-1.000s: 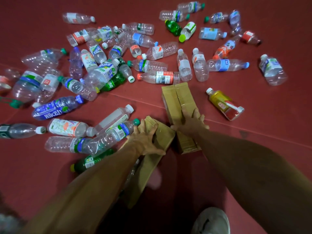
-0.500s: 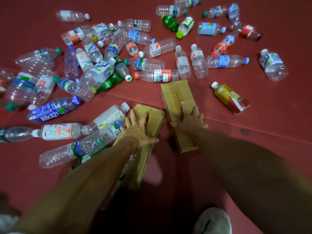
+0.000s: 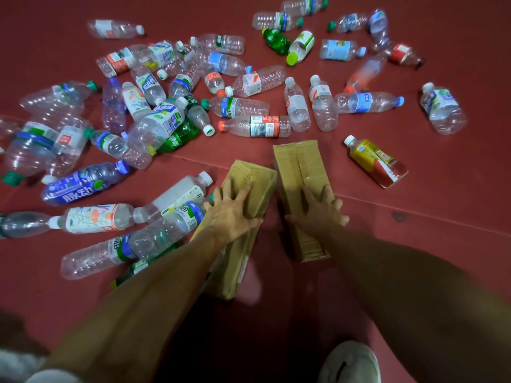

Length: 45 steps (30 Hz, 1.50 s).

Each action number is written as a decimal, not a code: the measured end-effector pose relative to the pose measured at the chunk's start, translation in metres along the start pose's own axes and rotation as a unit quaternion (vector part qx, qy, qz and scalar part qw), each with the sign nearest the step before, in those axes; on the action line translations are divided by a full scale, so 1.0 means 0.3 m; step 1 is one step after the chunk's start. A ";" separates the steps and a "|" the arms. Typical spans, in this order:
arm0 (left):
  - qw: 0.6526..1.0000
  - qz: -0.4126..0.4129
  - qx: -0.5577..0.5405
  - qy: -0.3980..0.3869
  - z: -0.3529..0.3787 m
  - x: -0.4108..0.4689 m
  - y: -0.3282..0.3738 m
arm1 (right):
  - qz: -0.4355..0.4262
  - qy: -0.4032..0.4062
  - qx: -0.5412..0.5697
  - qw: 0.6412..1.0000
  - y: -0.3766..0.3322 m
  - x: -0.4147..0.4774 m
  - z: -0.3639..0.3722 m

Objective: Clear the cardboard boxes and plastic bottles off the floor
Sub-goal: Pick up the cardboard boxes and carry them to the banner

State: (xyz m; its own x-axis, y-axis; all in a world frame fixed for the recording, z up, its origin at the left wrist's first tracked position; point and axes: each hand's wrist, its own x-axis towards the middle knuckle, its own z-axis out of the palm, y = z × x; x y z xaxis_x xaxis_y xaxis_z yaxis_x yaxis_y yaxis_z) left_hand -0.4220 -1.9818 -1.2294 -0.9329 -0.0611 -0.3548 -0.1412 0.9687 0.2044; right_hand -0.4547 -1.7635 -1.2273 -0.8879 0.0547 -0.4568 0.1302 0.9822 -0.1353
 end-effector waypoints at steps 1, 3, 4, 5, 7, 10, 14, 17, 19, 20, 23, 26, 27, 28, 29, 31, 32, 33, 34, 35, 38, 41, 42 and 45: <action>1.000 -0.014 -0.009 -0.018 -0.004 0.003 0.013 | 0.006 -0.002 -0.002 1.000 0.006 0.001 -0.004; 0.998 -0.040 0.003 -0.058 -0.004 -0.002 0.030 | 0.015 -0.012 -0.004 1.000 0.012 0.006 -0.012; 0.996 -0.044 0.018 -0.071 0.001 -0.008 0.030 | 0.018 -0.016 -0.006 1.000 0.012 0.009 -0.013; 0.995 -0.044 0.032 -0.079 0.005 -0.014 0.025 | 0.022 -0.020 -0.007 1.000 0.012 0.011 -0.013; 0.994 -0.045 0.048 -0.083 0.009 -0.022 0.006 | 0.029 -0.026 -0.002 0.999 0.005 0.014 -0.012; 0.993 -0.056 0.059 -0.080 -0.002 -0.024 -0.002 | 0.029 -0.023 0.011 0.999 -0.005 0.011 -0.013; 0.998 -0.047 -0.007 -0.046 -0.025 -0.016 0.023 | 0.036 -0.022 0.032 0.999 -0.011 0.008 -0.017; 0.998 -0.038 -0.044 -0.007 -0.034 -0.014 0.026 | 0.039 -0.024 0.036 0.998 -0.016 0.009 -0.018; 0.998 -0.043 -0.038 -0.012 -0.023 -0.017 0.021 | 0.041 -0.029 0.033 0.998 -0.010 0.007 -0.019; 0.998 -0.048 -0.027 -0.027 -0.013 -0.020 0.019 | 0.040 -0.032 0.031 0.998 -0.005 0.007 -0.018; 0.996 -0.068 0.008 -0.064 0.007 -0.023 0.010 | 0.045 -0.043 0.040 0.997 0.006 0.006 -0.013; 0.991 -0.100 0.016 -0.084 -0.004 -0.017 0.022 | 0.054 -0.052 0.054 0.996 0.003 0.008 -0.010; 0.989 -0.111 0.017 -0.092 -0.009 -0.016 0.032 | 0.054 -0.055 0.054 0.996 0.001 0.009 -0.012; 0.988 -0.119 0.016 -0.101 -0.012 -0.015 0.044 | 0.053 -0.058 0.054 0.995 0.000 0.010 -0.014; 0.987 -0.122 0.014 -0.107 -0.015 -0.018 0.055 | 0.051 -0.061 0.053 0.995 -0.001 0.011 -0.016; 0.987 -0.116 0.011 -0.111 -0.013 -0.026 0.067 | 0.050 -0.058 0.049 0.996 0.001 0.010 -0.016; 0.987 -0.112 0.009 -0.110 -0.011 -0.031 0.067 | 0.049 -0.054 0.043 0.996 0.003 0.007 -0.014; 0.988 -0.111 0.005 -0.110 -0.008 -0.034 0.064 | 0.046 -0.051 0.036 0.997 0.005 0.005 -0.010; 0.987 -0.111 -0.001 -0.112 -0.004 -0.036 0.059 | 0.039 -0.048 0.029 0.998 0.006 0.003 -0.006; 0.987 -0.111 -0.004 -0.117 -0.001 -0.036 0.053 | 0.032 -0.045 0.023 0.998 0.008 0.002 -0.002; 0.986 -0.105 0.001 -0.130 0.004 -0.030 0.036 | 0.014 -0.037 0.026 0.999 0.014 0.009 0.004; 0.989 -0.088 -0.018 -0.118 0.004 -0.030 0.014 | 0.007 -0.036 0.030 0.999 0.021 0.025 0.003; 0.990 -0.083 -0.024 -0.112 0.004 -0.032 0.011 | 0.007 -0.037 0.033 0.999 0.021 0.028 0.002; 0.990 -0.083 -0.025 -0.107 0.010 -0.029 0.019 | 0.005 -0.029 0.046 0.999 0.015 0.028 -0.003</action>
State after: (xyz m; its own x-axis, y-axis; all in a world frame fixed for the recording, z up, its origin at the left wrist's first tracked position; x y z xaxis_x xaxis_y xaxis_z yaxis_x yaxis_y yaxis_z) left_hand -0.4136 -1.9748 -1.2279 -0.8047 -0.1598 -0.5718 -0.3076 0.9360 0.1713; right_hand -0.4618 -1.7586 -1.2310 -0.8593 0.0517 -0.5089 0.1817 0.9609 -0.2091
